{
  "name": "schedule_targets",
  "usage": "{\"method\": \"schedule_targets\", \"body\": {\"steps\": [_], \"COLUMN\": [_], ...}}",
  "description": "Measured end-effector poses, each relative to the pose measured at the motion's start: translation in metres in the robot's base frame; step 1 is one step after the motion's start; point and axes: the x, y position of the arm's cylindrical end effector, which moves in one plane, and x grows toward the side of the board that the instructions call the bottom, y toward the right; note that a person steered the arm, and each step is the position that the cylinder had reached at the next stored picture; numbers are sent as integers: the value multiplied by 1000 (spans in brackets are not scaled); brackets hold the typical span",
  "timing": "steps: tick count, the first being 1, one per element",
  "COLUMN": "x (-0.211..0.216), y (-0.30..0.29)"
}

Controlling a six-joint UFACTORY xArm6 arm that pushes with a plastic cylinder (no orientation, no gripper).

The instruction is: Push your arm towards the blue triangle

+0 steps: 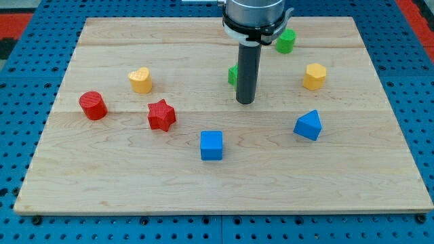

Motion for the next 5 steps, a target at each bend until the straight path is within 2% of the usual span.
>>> {"method": "schedule_targets", "body": {"steps": [1, 2, 4, 5], "x": [2, 72, 79, 39], "y": [0, -12, -14, -13]}}
